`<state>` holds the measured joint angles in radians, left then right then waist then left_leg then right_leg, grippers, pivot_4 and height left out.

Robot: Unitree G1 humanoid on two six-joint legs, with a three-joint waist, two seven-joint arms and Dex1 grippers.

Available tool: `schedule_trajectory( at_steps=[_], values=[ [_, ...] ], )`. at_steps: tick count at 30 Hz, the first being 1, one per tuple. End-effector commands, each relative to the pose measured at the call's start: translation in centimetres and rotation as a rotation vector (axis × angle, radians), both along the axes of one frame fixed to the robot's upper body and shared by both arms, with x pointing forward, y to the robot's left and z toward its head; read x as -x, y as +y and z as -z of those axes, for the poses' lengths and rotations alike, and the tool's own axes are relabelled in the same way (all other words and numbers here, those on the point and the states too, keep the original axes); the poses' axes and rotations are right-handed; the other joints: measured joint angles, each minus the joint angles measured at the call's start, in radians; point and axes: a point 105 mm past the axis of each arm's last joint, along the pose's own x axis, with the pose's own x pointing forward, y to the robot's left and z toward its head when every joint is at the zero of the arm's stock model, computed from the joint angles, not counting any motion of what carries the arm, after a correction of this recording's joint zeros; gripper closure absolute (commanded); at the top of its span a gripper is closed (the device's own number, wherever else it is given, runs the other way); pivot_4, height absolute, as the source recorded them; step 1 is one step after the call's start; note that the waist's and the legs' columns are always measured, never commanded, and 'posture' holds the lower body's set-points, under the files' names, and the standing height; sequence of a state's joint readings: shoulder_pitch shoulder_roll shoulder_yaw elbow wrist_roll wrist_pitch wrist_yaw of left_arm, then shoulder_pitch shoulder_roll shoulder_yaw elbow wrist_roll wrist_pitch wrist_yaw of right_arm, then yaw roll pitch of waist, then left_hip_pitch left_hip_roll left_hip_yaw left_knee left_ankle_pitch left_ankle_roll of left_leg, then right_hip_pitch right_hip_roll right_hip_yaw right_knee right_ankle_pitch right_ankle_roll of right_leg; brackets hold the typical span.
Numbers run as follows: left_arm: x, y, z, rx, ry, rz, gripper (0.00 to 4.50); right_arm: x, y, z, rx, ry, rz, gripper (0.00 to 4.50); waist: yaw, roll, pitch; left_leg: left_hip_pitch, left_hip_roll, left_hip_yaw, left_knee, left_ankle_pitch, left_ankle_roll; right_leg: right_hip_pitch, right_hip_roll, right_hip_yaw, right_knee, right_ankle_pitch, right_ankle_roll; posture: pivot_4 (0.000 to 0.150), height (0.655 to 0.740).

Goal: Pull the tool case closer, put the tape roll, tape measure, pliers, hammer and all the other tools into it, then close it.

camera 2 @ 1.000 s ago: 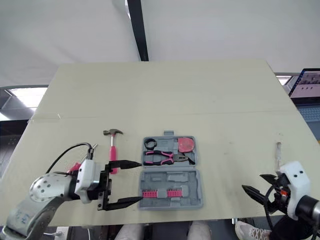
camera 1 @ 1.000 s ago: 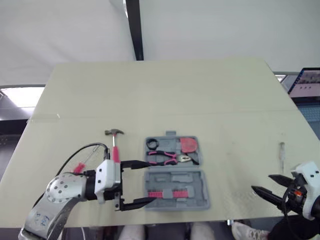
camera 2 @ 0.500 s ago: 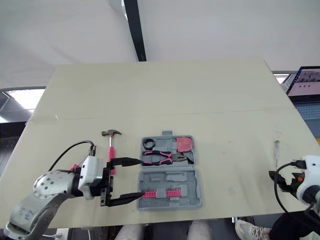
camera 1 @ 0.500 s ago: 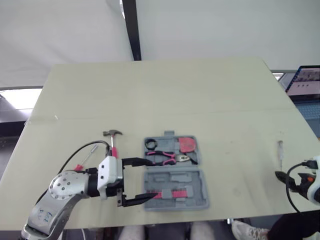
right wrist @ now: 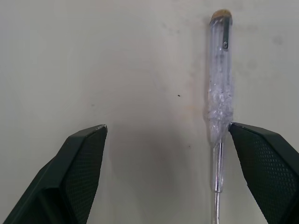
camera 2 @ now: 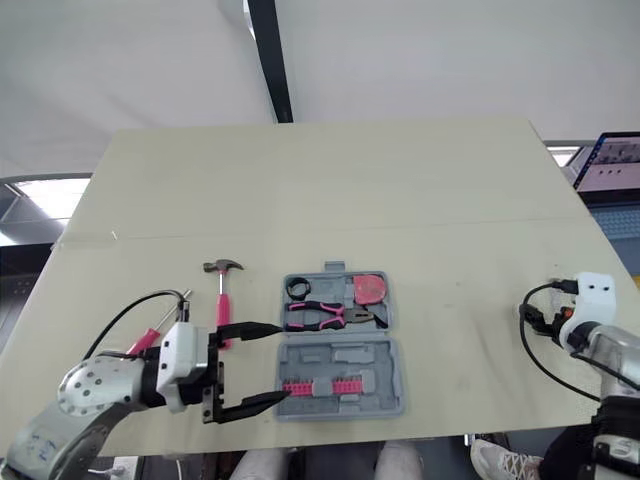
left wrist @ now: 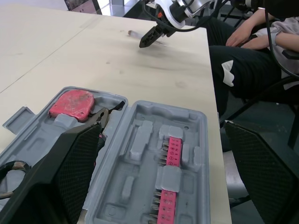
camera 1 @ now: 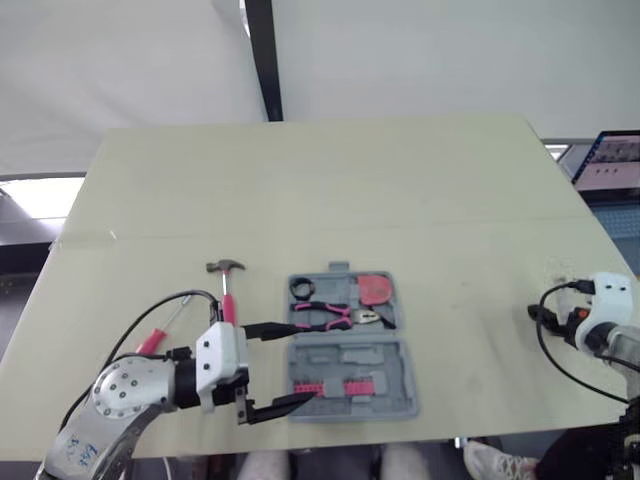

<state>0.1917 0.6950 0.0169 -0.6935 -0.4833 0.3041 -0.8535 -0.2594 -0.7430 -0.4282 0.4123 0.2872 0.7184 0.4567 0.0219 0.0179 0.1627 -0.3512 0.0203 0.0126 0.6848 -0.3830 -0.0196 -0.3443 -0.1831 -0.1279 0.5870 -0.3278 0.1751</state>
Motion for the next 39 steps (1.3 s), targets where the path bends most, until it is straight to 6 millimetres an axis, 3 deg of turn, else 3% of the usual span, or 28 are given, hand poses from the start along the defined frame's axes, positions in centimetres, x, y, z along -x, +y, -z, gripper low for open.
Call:
schedule_trajectory(
  at_steps=[1,19,23,29,34,37,39],
  values=[
    [0.3,0.1,-0.6,-0.012,-0.036,-0.002,0.0,0.0,-0.8,-0.5,0.053,-0.006,0.014,0.11,-0.002,0.0,0.0,0.0,0.0,0.0,0.0,0.0,0.0,0.0,0.0,0.0,0.0,0.0,0.0,0.15,0.74],
    [0.4,0.4,-0.3,-0.029,-0.036,-0.01,0.0,-0.8,-1.3,0.5,0.08,-0.003,0.04,0.11,-0.004,-0.001,0.0,0.001,0.0,0.0,0.0,0.0,0.0,0.001,0.0,0.0,0.0,0.0,0.0,0.15,0.74],
    [0.5,0.4,-0.2,-0.031,-0.034,-0.012,0.0,-0.6,-1.3,0.5,0.081,0.006,0.042,1.3,0.0,-0.001,0.0,0.001,0.0,0.0,0.0,0.0,0.0,0.001,0.0,0.0,0.0,0.0,0.0,0.15,0.74],
    [0.4,0.5,-0.1,-0.031,-0.034,-0.017,0.0,-0.6,-1.1,0.4,0.076,0.006,0.042,4.35,0.004,-0.001,0.0,0.0,0.0,0.0,0.0,0.0,0.0,0.001,0.0,0.0,0.0,0.0,0.0,0.15,0.74],
    [0.1,0.6,-0.1,-0.016,-0.03,-0.04,0.0,-0.6,-0.9,0.2,0.08,0.001,0.034,4.44,0.003,-0.001,0.0,0.0,0.0,-0.001,0.0,0.0,0.0,0.001,0.0,0.0,-0.001,0.0,0.0,0.15,0.74],
    [-0.4,1.1,-0.3,0.013,-0.023,-0.096,0.0,-1.0,0.0,-1.4,0.099,-0.024,-0.034,4.44,0.003,-0.001,0.0,0.0,0.0,0.0,0.0,0.0,0.0,0.001,0.0,0.0,-0.001,0.0,0.0,0.15,0.74],
    [-0.8,1.5,-0.3,0.032,-0.018,-0.138,0.0,-1.3,1.7,-2.7,0.117,-0.031,-0.145,4.44,0.001,0.0,0.0,-0.001,0.0,0.0,0.0,0.0,0.0,0.0,0.0,0.0,-0.001,0.0,0.0,0.15,0.74]
  ],
)
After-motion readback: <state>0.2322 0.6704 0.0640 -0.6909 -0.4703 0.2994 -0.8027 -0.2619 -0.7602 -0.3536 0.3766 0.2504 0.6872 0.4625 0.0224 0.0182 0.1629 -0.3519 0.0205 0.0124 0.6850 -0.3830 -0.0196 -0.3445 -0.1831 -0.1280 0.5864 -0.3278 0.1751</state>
